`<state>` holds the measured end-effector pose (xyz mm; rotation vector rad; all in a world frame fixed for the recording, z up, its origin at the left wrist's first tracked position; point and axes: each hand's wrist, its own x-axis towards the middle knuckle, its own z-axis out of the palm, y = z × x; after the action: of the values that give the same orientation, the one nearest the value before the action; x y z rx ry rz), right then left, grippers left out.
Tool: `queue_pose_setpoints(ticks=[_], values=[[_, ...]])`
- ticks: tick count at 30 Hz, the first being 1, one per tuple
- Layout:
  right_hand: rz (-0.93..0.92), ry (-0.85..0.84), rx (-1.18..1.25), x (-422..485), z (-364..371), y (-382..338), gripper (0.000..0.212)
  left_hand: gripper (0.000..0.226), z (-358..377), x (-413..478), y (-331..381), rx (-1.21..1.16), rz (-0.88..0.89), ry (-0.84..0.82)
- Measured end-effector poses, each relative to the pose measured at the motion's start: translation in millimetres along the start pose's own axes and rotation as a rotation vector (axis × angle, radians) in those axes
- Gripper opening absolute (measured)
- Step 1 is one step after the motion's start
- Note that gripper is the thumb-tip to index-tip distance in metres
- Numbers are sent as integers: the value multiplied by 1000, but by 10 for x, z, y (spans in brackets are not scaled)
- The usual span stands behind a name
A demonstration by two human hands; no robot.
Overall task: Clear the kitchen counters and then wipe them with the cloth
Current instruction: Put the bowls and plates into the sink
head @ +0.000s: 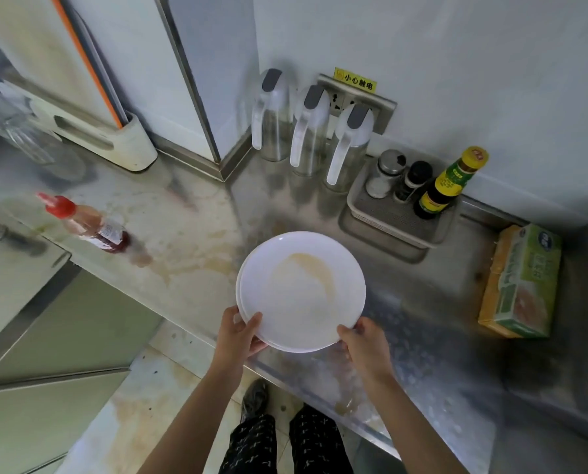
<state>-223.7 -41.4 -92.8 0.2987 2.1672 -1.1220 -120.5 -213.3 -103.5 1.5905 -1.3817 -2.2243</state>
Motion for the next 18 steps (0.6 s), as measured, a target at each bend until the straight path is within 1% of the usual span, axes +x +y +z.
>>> queue_pose_setpoints(ticks=[1, 3, 5, 6, 7, 8, 10, 11, 12, 14, 18], values=[[-28, -17, -121, 6, -9, 7, 10, 31, -15, 12, -1, -1, -5, 0], [-51, -71, -280, -12, -20, 19, 14, 31, -47, 37, 8, 12, -7, -4], [-52, -73, -373, -39, -9, 55, 20, 30, -77, 49, 28, 25, 9, -27], [-46, -51, -369, -54, 1, 75, 24, 30, -94, 53, 42, 32, 25, -47], [-21, -32, -285, -69, 17, 86, 26, 30, -108, 50, 57, 35, 38, -62], [25, -33, -127, -89, 41, 86, 24, 30, -128, 50, 65, 31, 41, -70], [136, -77, 268, -154, 113, 74, 16, 31, -175, 40, 67, 12, 23, -80], [171, -98, 446, -190, 148, 69, 16, 31, -203, 26, 63, -3, 10, -87], [178, -104, 573, -226, 179, 73, 19, 31, -231, 6, 56, -14, 5, -102], [152, -78, 716, -297, 231, 103, 25, 32, -283, -45, 45, -11, 22, -162], [109, -11, 860, -482, 240, 253, 30, 34, -319, -156, 93, 59, 98, -288]])
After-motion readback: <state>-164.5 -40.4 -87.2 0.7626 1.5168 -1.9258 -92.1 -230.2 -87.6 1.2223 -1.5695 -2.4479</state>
